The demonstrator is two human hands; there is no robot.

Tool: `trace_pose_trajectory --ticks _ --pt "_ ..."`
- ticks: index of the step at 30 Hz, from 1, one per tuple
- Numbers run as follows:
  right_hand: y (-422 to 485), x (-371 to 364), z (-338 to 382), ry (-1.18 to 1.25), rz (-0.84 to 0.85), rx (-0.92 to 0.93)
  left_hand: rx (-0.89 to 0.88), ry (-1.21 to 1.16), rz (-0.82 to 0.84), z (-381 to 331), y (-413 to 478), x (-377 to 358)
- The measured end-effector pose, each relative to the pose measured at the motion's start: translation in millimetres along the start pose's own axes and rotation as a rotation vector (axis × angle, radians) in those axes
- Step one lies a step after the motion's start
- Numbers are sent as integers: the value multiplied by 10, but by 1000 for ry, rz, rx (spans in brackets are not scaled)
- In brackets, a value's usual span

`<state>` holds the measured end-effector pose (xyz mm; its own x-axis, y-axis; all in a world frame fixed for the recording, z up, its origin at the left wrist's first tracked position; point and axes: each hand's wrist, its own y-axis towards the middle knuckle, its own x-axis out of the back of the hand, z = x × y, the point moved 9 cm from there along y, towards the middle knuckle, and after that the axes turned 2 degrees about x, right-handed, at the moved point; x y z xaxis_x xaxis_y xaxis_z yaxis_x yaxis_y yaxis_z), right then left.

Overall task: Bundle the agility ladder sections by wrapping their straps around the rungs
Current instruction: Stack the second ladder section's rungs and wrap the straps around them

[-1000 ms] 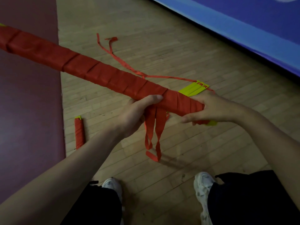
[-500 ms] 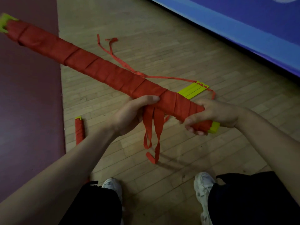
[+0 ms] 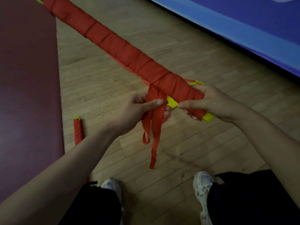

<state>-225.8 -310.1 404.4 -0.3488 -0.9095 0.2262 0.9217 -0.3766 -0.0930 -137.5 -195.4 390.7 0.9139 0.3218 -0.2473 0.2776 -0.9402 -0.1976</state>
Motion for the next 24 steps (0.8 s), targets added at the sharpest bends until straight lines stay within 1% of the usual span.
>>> trace_pose_trajectory --ticks 3,6,9,13,15,17,21,24 --pt "63 65 -130 -170 -135 5 21 22 -62 87 22 32" --pt "78 158 -199 -485 -240 -2 38 26 -102 201 46 54" --pt "35 98 -90 -778 -267 77 52 36 -119 284 57 43" --pt "3 -101 -25 -1159 -261 119 62 20 -166 348 46 59" --pt "-40 -219 47 -1291 -338 248 68 45 -201 370 41 101" --pt "-89 -283 79 -1398 -431 372 71 52 -215 372 38 116" --pt "-126 -260 110 -1459 -532 434 50 90 -217 326 40 88" --pt "-174 -291 141 -1472 -587 519 73 50 -214 307 43 51"
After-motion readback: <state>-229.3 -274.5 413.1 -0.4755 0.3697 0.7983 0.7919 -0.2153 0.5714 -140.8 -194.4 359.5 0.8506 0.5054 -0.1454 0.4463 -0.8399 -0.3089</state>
